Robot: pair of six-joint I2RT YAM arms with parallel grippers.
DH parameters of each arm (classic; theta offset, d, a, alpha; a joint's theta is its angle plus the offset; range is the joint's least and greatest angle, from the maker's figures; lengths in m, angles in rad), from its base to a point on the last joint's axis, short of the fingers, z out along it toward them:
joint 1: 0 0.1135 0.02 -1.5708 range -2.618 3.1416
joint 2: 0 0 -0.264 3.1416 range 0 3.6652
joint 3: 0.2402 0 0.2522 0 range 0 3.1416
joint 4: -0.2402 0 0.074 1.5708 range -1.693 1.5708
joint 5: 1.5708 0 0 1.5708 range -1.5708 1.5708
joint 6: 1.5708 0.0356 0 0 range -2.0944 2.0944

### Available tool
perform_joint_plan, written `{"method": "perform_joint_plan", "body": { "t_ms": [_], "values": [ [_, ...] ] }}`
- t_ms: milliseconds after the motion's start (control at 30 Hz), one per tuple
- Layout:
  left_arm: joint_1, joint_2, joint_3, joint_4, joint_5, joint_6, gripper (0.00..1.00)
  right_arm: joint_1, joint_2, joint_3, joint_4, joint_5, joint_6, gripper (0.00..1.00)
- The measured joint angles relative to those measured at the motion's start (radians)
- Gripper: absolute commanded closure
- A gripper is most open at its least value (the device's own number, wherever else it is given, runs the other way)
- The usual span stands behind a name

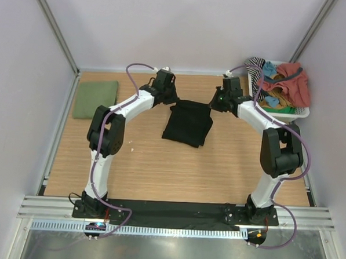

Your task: Fold and stack the tank tops

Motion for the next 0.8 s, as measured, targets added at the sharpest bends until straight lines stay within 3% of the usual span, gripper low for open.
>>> {"method": "perform_joint_plan", "body": {
  "t_ms": [100,200,233,433,800],
  "values": [
    [0.009,0.052,0.04,-0.001,0.021,-0.001,0.96,0.0,0.008,0.008,0.005,0.022,0.004,0.95],
    [0.019,0.101,0.087,-0.003,0.042,0.001,0.56,0.0,0.035,0.032,0.005,0.062,0.018,0.75],
    [0.023,0.119,0.107,-0.004,0.05,0.006,0.44,0.0,0.045,0.039,0.005,0.077,0.023,0.57],
    [0.035,0.154,0.152,-0.025,0.065,0.019,0.36,-0.001,0.087,0.042,0.005,0.14,0.042,0.35],
    [0.028,-0.038,-0.123,0.012,0.108,0.026,0.37,-0.002,0.036,-0.132,0.055,0.073,0.066,0.39]
  ]
}}
